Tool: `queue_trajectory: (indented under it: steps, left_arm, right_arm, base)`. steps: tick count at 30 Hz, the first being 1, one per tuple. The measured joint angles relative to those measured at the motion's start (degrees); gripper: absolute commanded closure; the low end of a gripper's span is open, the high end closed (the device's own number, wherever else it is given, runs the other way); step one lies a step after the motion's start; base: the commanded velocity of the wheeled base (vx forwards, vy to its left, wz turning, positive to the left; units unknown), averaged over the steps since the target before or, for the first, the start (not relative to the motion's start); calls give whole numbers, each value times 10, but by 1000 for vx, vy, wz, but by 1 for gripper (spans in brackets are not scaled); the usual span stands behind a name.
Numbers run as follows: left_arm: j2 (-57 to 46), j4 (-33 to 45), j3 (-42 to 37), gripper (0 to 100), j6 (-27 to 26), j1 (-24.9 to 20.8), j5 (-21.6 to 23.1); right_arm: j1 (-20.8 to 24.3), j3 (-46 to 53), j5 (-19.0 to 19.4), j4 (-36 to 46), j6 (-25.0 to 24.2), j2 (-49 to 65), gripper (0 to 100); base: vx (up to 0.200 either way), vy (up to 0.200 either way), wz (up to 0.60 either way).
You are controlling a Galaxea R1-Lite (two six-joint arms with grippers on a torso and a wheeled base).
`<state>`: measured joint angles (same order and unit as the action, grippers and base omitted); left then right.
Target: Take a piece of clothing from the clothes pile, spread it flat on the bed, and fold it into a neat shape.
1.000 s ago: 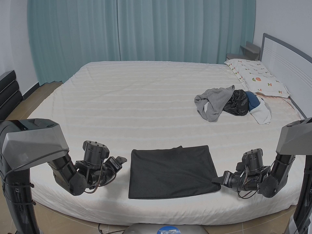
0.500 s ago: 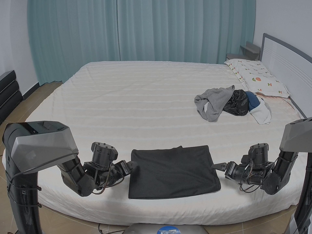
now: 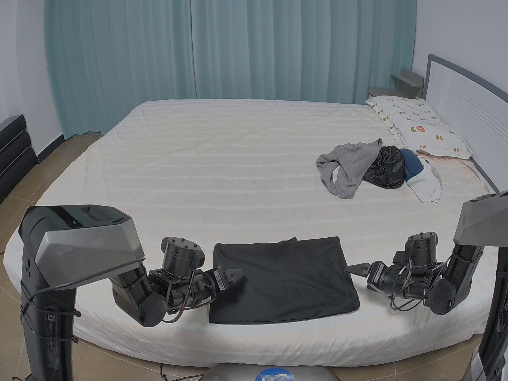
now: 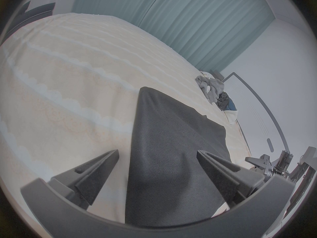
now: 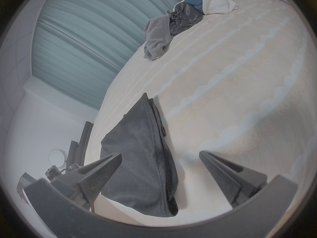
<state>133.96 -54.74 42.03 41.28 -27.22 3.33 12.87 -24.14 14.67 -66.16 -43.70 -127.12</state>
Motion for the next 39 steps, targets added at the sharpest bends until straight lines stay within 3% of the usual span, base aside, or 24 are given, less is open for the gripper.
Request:
queue_trajectory:
  steps: [2,3,39]
  left_arm:
    - [3,-4,1,0,0,-1,0]
    - [4,-5,2,100,0,-1,0]
    - [5,-6,-4,100,10,5,-9]
  right_arm:
    - [0,0,0,0,0,0,0]
    - [0,0,0,0,0,0,0]
    - [-1,-3,0,0,-14,-13,0]
  base:
    - [0,0,0]
    - [0,0,0]
    - [0,0,0]
